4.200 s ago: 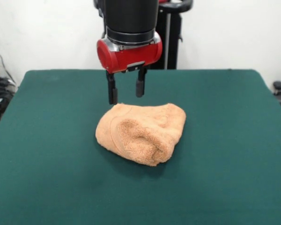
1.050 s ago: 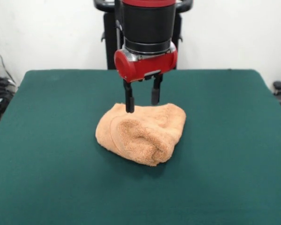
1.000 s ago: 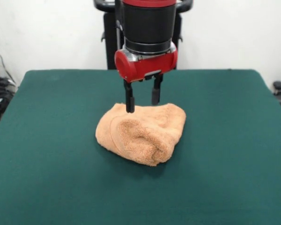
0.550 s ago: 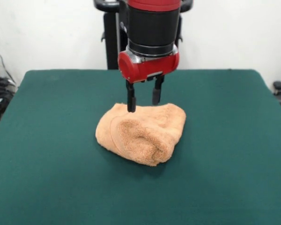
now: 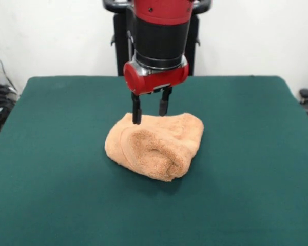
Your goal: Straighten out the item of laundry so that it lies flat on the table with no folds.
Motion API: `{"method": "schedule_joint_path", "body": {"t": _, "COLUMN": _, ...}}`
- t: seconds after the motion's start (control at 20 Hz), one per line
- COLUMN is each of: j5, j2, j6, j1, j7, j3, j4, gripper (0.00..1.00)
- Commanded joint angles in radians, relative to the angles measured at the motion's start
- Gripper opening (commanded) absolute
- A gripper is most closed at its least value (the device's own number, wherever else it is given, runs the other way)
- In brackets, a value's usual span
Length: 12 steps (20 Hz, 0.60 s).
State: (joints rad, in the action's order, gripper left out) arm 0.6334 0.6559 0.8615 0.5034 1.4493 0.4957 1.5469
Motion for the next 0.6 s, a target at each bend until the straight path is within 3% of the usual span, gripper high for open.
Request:
{"method": "schedule_joint_path", "body": {"t": 0.05, "j5": 0.013, "j2": -0.096, "j6": -0.092, "j1": -0.049, "j7": 0.122, "j3": -0.044, "j4": 0.065, "gripper": 1.00}}
{"method": "schedule_joint_path", "body": {"t": 0.6, "j5": 0.005, "j2": -0.109, "j6": -0.203, "j1": -0.073, "j7": 0.165, "j3": -0.082, "j4": 0.064, "gripper": 1.00}}
